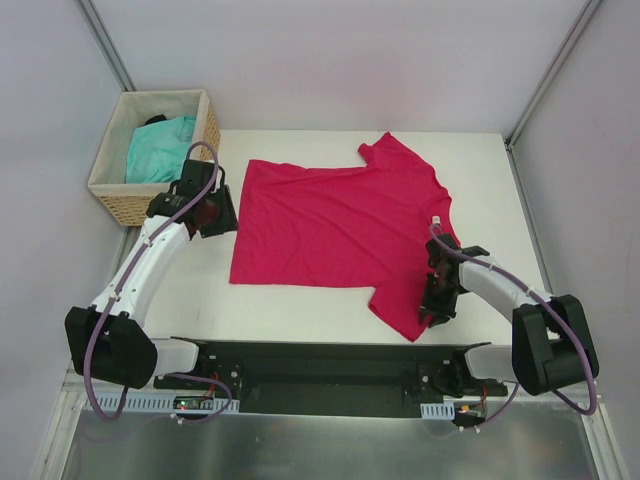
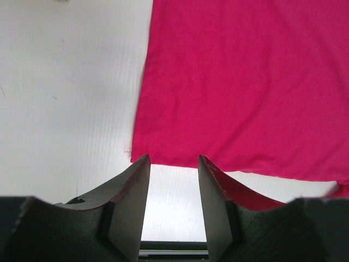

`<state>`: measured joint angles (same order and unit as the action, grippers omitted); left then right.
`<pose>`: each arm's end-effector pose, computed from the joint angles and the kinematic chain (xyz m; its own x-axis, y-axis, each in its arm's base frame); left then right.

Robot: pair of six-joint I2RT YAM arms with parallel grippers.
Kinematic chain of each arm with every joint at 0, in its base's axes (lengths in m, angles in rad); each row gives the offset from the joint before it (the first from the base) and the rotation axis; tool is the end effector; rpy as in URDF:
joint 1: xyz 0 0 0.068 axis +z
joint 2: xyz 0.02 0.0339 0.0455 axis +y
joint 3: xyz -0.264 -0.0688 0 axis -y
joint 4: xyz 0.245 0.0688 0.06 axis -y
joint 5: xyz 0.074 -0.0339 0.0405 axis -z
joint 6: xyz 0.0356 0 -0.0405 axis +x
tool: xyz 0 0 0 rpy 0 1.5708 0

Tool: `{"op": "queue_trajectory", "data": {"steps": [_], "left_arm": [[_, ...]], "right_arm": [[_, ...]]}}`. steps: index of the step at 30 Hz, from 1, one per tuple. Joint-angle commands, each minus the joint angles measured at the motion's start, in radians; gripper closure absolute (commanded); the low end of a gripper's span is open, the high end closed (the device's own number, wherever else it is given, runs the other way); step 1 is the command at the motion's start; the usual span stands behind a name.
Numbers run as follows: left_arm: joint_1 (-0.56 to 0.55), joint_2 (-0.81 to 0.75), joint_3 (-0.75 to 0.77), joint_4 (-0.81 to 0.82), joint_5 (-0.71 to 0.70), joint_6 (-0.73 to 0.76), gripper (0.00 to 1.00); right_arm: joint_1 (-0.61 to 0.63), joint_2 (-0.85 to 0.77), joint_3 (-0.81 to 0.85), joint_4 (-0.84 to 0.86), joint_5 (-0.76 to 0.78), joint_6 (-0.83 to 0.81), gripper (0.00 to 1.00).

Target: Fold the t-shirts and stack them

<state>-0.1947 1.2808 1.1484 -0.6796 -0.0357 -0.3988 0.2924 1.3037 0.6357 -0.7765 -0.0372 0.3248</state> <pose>0.2658 -0.0511 0.3141 -0.7218 -0.2532 -0.6441 -0.1205 0.9624 -0.2433 0.1850 0.0571 0.1548 -0.9936 0.0339 -0.1076 0.0259 0.9968 0.0752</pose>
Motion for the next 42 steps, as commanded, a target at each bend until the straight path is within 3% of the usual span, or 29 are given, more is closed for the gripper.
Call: {"op": "queue_trajectory", "data": {"steps": [1, 15, 25, 42], "left_arm": [[0.006, -0.003, 0.048, -0.018, -0.015, 0.029, 0.60], [0.005, 0.044, 0.004, -0.043, 0.002, 0.002, 0.61], [-0.002, 0.109, -0.062, -0.144, -0.050, -0.074, 0.64], [-0.006, 0.127, -0.234, -0.060, -0.033, -0.133, 0.62]], "right_arm": [[0.005, 0.017, 0.039, 0.008, 0.017, 0.002, 0.74], [0.007, 0.042, 0.061, 0.010, 0.005, -0.016, 0.99], [0.013, 0.060, 0.088, -0.010, 0.000, -0.050, 0.99], [0.017, 0.083, 0.134, -0.043, -0.004, -0.082, 0.99]]}}
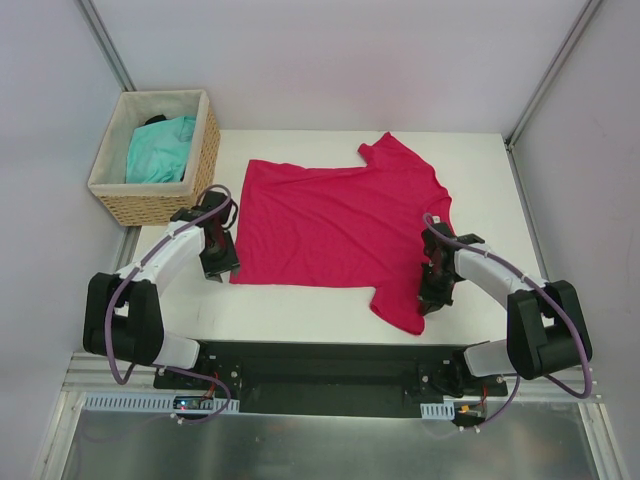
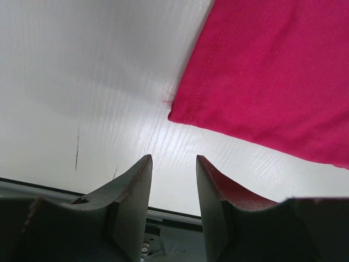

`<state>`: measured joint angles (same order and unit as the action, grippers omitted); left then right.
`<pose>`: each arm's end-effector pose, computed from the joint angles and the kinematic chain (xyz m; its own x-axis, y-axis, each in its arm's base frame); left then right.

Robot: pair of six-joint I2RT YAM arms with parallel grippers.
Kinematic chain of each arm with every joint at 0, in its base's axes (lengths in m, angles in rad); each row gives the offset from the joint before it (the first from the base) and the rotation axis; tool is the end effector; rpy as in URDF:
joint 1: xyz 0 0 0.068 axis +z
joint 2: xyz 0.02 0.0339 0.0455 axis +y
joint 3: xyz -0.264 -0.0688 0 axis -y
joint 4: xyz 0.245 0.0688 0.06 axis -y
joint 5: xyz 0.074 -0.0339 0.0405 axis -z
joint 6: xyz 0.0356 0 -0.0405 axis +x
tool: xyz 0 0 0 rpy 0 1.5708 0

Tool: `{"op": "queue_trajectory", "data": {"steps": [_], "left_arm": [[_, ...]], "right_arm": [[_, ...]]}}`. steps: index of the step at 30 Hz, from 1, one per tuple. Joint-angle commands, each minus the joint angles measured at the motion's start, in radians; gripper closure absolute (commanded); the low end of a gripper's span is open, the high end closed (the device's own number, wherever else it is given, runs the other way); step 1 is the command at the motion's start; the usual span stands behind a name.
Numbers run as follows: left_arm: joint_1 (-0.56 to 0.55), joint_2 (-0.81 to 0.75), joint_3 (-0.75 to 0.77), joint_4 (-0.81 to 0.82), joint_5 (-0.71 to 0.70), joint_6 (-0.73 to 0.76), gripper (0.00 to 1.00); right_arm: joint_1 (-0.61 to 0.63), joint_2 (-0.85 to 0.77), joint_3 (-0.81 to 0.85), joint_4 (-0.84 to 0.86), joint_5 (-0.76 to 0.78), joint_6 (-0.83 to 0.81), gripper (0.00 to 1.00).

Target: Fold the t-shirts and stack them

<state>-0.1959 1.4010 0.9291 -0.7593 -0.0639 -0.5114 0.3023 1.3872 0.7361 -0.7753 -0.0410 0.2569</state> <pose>0.2529 -0.0479 0.2125 -0.8914 -0.3210 -0.3200 -0.3014 0.9471 -0.1105 0.2085 0.0665 0.1639 -0.9907 -0.0430 -0.1289 -0.0531 0.9957 0.0758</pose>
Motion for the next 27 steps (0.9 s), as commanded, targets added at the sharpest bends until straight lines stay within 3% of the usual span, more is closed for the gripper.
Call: {"op": "queue_trajectory", "data": {"steps": [1, 27], "left_arm": [[-0.005, 0.010, -0.015, 0.026, -0.004, -0.021, 0.62], [-0.005, 0.070, -0.042, 0.101, 0.016, -0.009, 0.64]], "right_arm": [[0.008, -0.002, 0.034, -0.045, 0.001, -0.015, 0.99], [0.008, -0.014, 0.054, -0.091, 0.024, -0.044, 0.99]]}}
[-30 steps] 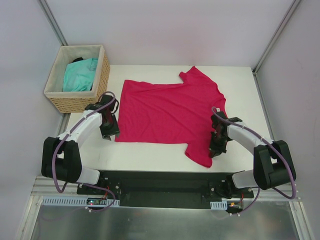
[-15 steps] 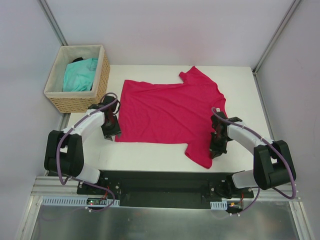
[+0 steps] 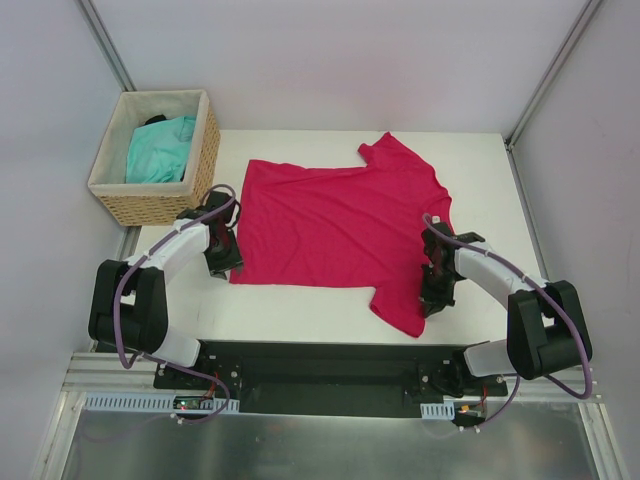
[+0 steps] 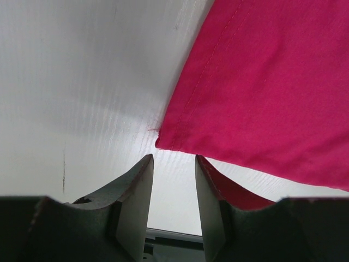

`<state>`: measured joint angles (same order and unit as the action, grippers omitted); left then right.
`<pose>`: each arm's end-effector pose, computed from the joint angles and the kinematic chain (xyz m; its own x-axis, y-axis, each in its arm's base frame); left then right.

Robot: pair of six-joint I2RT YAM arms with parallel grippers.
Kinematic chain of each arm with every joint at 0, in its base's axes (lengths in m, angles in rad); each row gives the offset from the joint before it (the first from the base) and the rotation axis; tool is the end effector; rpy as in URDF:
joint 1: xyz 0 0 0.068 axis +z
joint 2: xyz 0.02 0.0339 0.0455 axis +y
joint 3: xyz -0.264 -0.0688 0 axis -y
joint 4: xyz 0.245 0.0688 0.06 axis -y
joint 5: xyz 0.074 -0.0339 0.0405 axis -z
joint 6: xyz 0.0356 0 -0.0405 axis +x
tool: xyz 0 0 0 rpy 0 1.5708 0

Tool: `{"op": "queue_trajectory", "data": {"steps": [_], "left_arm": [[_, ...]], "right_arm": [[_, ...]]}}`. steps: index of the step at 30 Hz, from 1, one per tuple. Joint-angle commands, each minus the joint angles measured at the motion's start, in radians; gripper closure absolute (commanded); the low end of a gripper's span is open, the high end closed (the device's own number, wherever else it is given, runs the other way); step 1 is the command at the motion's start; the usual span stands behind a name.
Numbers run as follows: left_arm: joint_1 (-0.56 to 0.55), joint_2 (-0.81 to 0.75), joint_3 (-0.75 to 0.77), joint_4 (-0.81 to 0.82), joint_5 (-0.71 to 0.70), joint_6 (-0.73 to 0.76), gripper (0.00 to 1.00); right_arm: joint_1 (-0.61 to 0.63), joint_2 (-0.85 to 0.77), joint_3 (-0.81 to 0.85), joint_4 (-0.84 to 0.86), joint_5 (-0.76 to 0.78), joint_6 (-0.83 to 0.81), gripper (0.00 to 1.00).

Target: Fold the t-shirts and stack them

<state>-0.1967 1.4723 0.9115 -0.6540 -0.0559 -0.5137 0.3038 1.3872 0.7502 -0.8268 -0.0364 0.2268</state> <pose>0.2668 -0.0511 0.1940 -0.8871 -0.3235 -0.3293 -0.2984 0.9461 -0.1257 0.2059 0.0659 0.1666 -0.9925 -0.0757 -0.0959 -0.0816 0.9949 0.0593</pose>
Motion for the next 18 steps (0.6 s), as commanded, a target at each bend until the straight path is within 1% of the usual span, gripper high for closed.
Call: {"op": "queue_trajectory", "data": {"steps": [1, 11, 18], "left_arm": [[-0.004, -0.007, -0.032, -0.004, 0.008, -0.009, 0.64], [-0.004, -0.023, -0.075, 0.060, 0.007, -0.005, 0.64], [-0.004, -0.001, -0.086, 0.097, 0.011, 0.004, 0.64]], "right_arm": [[0.008, -0.014, 0.041, -0.043, 0.020, -0.014, 0.99], [0.008, -0.020, 0.055, -0.064, 0.024, -0.026, 0.99], [0.006, -0.036, 0.060, -0.080, 0.030, -0.027, 0.99]]}}
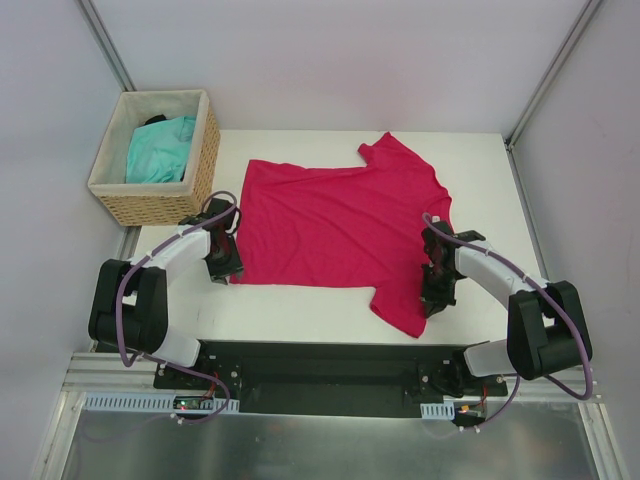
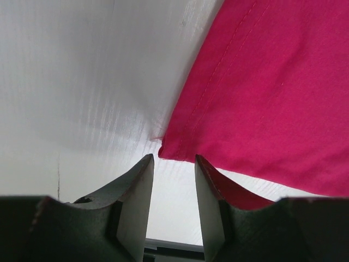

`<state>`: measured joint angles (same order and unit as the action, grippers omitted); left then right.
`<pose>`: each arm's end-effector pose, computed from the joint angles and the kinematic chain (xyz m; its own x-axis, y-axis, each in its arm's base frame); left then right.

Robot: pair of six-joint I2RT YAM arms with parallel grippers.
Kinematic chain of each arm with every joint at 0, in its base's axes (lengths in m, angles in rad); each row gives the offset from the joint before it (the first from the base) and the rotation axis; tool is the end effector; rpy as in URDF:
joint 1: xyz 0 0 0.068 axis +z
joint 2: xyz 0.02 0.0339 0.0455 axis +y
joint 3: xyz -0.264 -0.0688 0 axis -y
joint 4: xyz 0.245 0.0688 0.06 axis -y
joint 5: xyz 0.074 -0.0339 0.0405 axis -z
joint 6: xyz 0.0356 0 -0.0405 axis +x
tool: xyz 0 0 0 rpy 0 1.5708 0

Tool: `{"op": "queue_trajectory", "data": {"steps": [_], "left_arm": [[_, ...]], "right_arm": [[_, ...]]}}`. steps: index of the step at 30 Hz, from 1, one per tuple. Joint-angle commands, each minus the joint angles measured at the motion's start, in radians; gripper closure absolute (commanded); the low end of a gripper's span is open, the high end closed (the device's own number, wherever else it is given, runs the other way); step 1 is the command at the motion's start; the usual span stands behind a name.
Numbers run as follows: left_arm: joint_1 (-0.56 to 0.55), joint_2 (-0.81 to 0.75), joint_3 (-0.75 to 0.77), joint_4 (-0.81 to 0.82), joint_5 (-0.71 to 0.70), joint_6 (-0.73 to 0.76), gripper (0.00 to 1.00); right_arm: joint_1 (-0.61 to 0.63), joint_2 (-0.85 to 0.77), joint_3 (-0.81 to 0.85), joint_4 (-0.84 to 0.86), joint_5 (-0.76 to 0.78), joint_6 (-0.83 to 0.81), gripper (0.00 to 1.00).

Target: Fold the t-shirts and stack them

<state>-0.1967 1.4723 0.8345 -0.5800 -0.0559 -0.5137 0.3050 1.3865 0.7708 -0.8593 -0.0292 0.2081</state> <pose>0.2598 -0.0497 0.1758 -0.8881 -0.3233 -0.3268 -0.2988 0.9462 -0.1242 0.2064 0.0661 0.1714 -0.9916 -0.0957 -0.0876 -0.1001 0.9938 0.0482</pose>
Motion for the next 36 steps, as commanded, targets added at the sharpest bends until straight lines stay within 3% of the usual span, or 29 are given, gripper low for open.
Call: {"op": "queue_trajectory", "data": {"steps": [1, 32, 36], "left_arm": [[-0.004, 0.002, -0.008, 0.023, 0.013, 0.004, 0.65], [-0.003, 0.020, -0.052, 0.091, 0.024, 0.003, 0.67], [-0.003, 0.029, -0.044, 0.092, 0.024, 0.009, 0.76]], "right_arm": [[0.005, -0.035, 0.039, -0.053, 0.023, -0.009, 0.99], [0.006, -0.029, 0.091, -0.093, 0.064, -0.038, 0.99], [0.005, -0.032, 0.091, -0.096, 0.068, -0.036, 0.99]]}}
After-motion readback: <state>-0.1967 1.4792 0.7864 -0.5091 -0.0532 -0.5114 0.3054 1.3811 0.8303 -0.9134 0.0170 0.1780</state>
